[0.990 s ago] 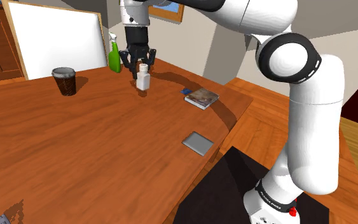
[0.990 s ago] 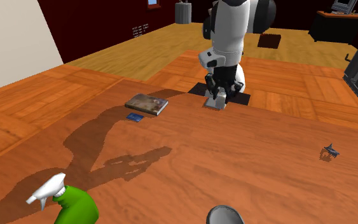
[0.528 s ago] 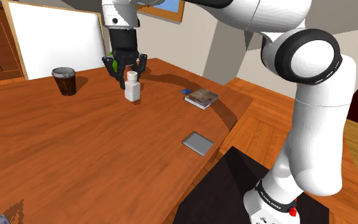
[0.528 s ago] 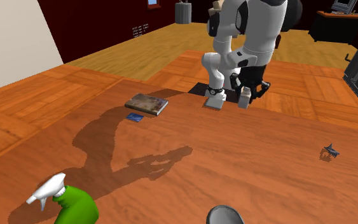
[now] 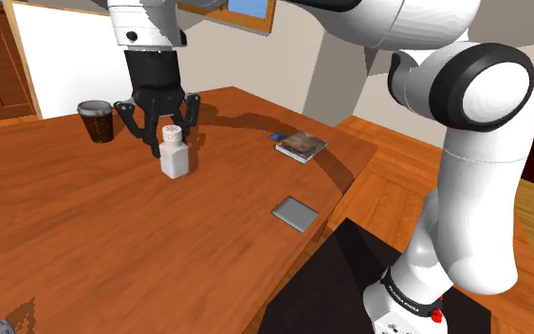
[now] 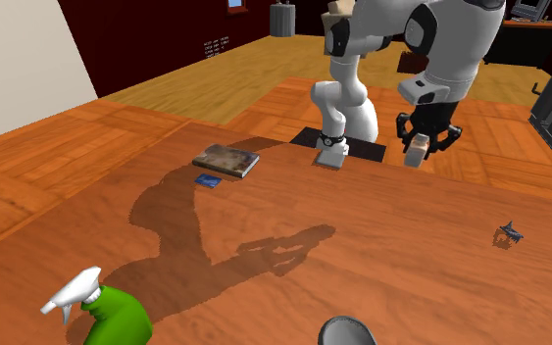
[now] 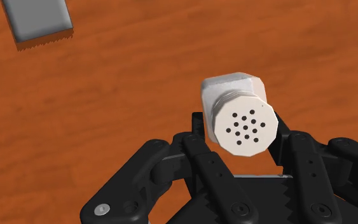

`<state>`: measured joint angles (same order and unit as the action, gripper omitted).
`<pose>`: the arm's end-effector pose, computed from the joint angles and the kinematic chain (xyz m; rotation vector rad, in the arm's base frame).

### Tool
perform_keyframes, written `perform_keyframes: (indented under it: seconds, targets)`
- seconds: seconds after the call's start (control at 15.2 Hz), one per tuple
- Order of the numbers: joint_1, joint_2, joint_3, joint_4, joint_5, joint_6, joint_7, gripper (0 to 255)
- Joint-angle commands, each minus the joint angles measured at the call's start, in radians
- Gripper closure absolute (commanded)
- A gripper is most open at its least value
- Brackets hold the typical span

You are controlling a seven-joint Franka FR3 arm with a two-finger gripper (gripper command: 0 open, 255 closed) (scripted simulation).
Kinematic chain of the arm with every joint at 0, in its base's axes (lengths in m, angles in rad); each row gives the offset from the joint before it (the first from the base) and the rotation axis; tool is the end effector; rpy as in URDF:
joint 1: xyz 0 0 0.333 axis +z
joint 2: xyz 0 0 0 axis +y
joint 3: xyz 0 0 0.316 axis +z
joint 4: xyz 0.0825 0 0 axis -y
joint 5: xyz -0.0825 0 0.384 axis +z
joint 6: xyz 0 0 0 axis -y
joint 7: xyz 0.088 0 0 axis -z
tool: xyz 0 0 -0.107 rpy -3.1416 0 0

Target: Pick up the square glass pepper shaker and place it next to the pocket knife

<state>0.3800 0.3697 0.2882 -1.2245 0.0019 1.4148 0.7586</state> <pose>0.5246 0.3696 0.5582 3.0958 -0.1553 -0.3011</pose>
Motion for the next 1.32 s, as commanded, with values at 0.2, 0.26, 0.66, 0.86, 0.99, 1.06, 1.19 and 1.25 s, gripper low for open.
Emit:
perform_keyframes:
  seconds: [0.2,0.26,0.66,0.86,0.99,1.06,1.19,1.25]
  targets:
    - [0.08,0.026,0.033,0.037,-0.002,-0.002,0.111,255]
    - [0.097,0.036,0.04,0.05,-0.004,-0.004,0.133,255]
    - [0.214,0.126,0.071,0.178,-0.026,-0.033,0.265,255]
    - [0.26,0.165,0.079,0.224,-0.036,-0.035,0.31,255]
    - [0.251,0.15,0.079,0.171,-0.032,0.002,0.306,255]
    - [0.248,0.143,0.079,0.148,-0.03,0.02,0.304,255]
    - [0.242,0.133,0.079,0.104,-0.027,0.053,0.3,255]
    - [0.239,0.129,0.079,0.083,-0.026,0.069,0.299,255]
